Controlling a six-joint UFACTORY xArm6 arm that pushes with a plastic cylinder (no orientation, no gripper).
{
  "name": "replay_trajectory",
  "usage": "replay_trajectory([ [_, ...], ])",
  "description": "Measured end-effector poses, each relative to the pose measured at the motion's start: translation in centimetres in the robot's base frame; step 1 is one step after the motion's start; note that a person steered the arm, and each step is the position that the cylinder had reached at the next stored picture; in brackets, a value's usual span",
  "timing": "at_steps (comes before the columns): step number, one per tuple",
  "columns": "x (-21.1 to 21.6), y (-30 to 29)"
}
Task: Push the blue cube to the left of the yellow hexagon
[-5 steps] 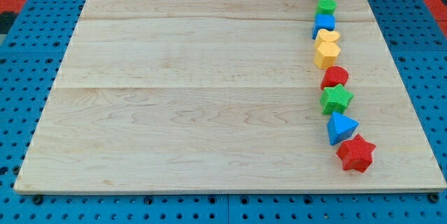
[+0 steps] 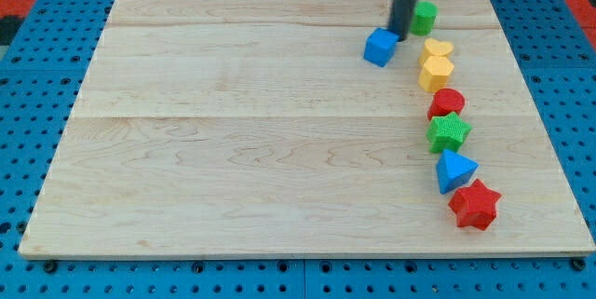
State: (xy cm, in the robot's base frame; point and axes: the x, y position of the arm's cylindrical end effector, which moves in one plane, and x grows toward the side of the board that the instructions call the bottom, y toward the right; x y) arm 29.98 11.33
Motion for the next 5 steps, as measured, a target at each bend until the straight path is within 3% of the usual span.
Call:
replay_trajectory([
  [3,0.2,-0.3],
  [5,3.7,-8.0],
])
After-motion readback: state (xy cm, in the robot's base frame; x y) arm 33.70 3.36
